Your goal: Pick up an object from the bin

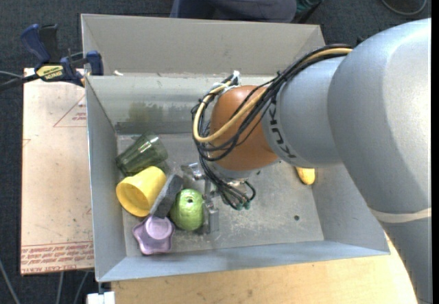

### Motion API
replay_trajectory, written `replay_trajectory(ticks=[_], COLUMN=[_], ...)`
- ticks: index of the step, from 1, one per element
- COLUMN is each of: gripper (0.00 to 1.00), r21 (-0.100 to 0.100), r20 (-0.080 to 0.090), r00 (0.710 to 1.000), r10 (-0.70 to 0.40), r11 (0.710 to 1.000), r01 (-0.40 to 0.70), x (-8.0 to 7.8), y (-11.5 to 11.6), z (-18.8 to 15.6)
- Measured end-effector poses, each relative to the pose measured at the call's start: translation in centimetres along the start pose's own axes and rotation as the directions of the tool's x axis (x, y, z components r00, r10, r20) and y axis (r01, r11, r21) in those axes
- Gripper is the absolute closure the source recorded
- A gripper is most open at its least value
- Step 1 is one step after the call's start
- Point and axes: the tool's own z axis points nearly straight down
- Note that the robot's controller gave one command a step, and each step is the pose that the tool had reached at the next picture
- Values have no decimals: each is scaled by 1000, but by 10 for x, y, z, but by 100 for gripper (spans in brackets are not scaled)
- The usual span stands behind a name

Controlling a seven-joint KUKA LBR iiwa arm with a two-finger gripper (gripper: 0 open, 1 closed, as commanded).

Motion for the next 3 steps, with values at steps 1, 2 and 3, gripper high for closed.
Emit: replay_trajectory(ticks=[1, 2, 3], gripper=[100, 100, 100], r21=[-1, -1, -1], r20=[4, 4, 9], r00=[1000, 1000, 1000], r10=[16, 16, -17], r11=[1000, 1000, 1000], r01=[-16, -16, 17], x=[-3, -3, -15], y=[45, 45, 40], z=[0, 0, -136])
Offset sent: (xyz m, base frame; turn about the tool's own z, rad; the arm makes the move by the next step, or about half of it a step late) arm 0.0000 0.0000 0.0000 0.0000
